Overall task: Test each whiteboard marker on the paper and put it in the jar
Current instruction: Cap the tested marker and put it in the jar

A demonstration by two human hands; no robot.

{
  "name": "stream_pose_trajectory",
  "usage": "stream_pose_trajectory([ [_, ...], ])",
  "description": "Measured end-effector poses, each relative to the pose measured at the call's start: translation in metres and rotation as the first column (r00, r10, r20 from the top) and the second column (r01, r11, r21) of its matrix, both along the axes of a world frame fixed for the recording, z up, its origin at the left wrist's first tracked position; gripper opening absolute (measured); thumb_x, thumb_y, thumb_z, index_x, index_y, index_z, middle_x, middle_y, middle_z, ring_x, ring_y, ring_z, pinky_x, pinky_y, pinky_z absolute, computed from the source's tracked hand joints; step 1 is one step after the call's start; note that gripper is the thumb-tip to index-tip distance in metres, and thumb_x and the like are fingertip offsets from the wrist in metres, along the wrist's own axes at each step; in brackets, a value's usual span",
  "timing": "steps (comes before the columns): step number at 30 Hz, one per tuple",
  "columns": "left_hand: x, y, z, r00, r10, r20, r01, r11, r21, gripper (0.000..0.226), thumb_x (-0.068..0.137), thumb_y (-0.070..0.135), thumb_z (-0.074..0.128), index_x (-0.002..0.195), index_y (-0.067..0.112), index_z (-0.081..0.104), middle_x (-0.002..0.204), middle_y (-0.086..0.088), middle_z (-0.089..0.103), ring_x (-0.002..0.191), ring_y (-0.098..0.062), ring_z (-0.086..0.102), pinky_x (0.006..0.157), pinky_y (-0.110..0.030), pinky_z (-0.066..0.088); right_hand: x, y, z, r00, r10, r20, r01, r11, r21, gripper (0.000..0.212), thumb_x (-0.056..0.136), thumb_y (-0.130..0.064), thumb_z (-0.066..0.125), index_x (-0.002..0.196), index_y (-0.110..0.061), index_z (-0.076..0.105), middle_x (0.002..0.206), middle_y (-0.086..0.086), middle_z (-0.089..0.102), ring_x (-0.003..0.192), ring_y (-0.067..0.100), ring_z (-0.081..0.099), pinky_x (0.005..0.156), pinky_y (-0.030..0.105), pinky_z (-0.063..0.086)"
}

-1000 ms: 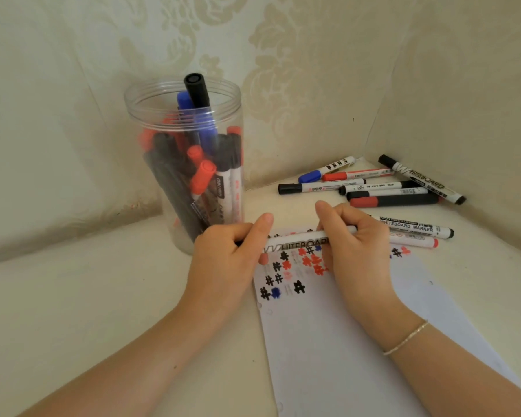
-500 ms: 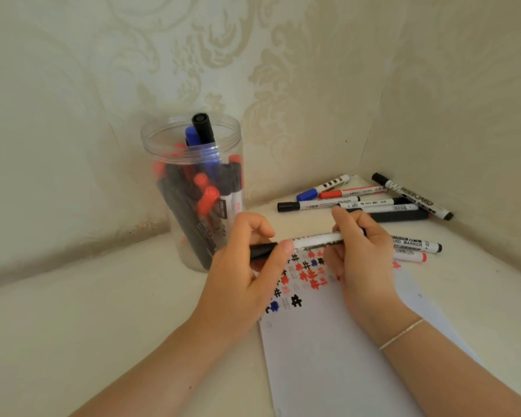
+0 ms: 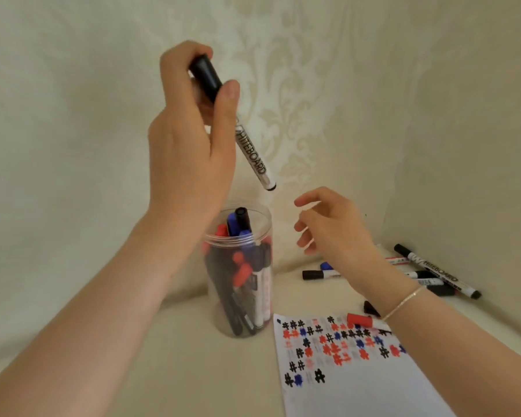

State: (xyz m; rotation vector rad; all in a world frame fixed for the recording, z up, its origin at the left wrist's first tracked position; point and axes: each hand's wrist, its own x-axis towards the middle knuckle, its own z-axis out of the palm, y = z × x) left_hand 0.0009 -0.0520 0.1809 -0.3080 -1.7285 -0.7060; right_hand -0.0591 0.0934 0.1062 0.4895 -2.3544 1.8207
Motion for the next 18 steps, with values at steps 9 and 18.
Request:
stream_pose_trajectory([
  [9,-0.035,-0.013,-0.028,0.751,0.314,0.581,-0.068,0.912,-0.405,0.020,0.099,0.034,0.042,0.111,0.018,0.041,0.078,-0.005,0.062,0.072,-0.029,0.059,0.069,-0.046,0.050,-0.058,0.055,-0.088,0.994,-0.026,-0.105,0.108,0.198,0.974,0.044,0.092,-0.013,0.040,0.135,-0.022,0.037,0.136,0.005,0.042,0.125,0.026,0.041,0.104,0.041,0.036],
  [18,-0.040,-0.021,-0.043,0.610,0.331,0.720,-0.047,0.922,-0.384,0.033,0.095,0.045,0.046,0.114,0.025,0.063,0.105,0.005,0.047,0.096,-0.016,0.054,0.086,-0.038,0.047,-0.078,0.034,-0.105,0.955,0.178,-0.237,0.193,0.232,0.953,0.035,0.093,-0.005,0.043,0.125,-0.015,0.050,0.125,0.007,0.050,0.115,0.026,0.048,0.089,0.036,0.045],
])
